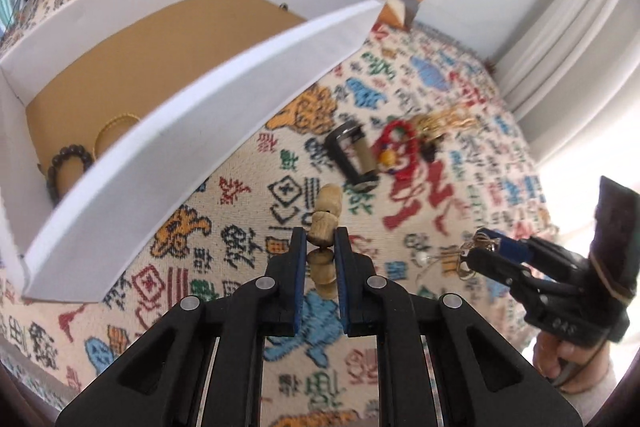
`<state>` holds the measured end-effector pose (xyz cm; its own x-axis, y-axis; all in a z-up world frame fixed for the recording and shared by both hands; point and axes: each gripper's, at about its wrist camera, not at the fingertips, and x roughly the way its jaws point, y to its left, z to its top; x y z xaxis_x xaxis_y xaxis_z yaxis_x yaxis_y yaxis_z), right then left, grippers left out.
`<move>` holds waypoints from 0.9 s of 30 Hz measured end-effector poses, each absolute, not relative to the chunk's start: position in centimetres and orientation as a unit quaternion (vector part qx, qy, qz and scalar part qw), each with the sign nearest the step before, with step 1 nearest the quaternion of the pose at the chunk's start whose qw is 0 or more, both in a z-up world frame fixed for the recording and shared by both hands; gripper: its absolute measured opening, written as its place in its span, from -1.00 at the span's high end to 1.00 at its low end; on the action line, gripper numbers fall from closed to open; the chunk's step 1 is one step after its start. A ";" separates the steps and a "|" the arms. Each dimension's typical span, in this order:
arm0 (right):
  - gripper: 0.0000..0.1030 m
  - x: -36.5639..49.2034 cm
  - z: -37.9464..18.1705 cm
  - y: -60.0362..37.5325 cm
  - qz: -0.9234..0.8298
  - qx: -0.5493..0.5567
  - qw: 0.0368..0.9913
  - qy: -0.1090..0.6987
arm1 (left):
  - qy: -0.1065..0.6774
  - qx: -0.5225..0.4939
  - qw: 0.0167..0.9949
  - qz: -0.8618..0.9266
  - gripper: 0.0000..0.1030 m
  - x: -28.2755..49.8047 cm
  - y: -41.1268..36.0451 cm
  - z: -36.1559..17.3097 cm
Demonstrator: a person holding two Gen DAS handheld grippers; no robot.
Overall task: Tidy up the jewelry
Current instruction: 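Grasp the wooden bead bracelet with the left tool while the right grasps the silver keychain, then carry the wooden bracelet and keychain into the white box and release both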
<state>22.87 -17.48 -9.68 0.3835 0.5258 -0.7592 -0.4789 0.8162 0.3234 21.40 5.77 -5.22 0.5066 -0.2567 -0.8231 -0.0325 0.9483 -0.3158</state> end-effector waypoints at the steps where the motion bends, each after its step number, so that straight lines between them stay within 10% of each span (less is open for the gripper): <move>1: 0.29 22.9 -9.3 -17.8 0.304 0.033 0.829 0.467 | 0.490 -0.151 0.856 -0.069 0.77 21.2 5.9 -4.6; 27: 0.29 36.8 4.1 -2.5 0.373 -0.044 0.840 0.392 | 0.439 -0.207 0.873 0.055 0.77 29.1 18.4 4.4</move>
<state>36.80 -2.51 4.10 0.4139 0.5929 -0.6908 -0.6614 0.7172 0.2192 29.07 18.42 4.44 0.6094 -0.0858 -0.7882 -0.2777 0.9081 -0.3136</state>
